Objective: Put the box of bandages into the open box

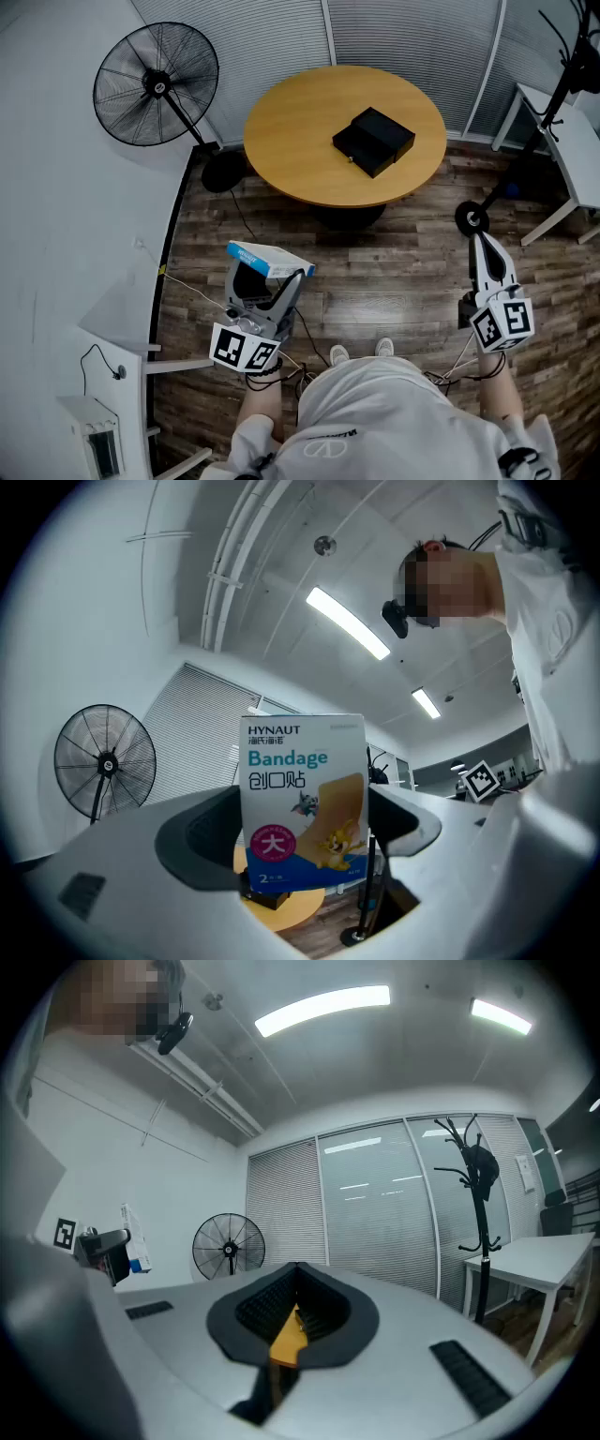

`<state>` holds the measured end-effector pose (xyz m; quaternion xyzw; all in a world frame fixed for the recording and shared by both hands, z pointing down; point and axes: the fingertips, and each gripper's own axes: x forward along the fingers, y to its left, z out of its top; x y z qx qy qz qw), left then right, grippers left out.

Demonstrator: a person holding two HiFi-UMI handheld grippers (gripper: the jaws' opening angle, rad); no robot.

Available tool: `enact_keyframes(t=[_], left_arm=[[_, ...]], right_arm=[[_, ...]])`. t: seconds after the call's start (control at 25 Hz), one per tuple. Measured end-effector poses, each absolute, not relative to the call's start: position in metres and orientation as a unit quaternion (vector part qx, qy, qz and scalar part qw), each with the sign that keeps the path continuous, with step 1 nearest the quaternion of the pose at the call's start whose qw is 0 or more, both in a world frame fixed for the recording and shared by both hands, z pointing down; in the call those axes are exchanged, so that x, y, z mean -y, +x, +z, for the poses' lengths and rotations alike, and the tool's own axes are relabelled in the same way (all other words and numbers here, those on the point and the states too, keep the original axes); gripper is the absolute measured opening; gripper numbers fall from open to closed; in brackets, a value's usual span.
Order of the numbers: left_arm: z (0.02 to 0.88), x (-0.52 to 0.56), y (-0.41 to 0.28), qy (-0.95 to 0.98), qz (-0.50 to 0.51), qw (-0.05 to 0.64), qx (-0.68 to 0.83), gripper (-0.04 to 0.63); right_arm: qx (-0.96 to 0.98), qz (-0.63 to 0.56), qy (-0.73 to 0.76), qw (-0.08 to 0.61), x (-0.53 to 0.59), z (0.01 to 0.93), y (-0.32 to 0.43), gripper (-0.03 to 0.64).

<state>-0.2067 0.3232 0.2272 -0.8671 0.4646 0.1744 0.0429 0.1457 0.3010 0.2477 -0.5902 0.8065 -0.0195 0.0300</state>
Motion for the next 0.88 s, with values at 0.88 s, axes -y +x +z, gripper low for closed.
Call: enact_keyframes(t=[0.88], left_arm=[[0.236,-0.319,-0.241,-0.883,0.177,0.034,-0.434,0.425]], right_arm=[[-0.790,-0.019,-0.612,0.041,-0.312,0.249,0.107,0.018]])
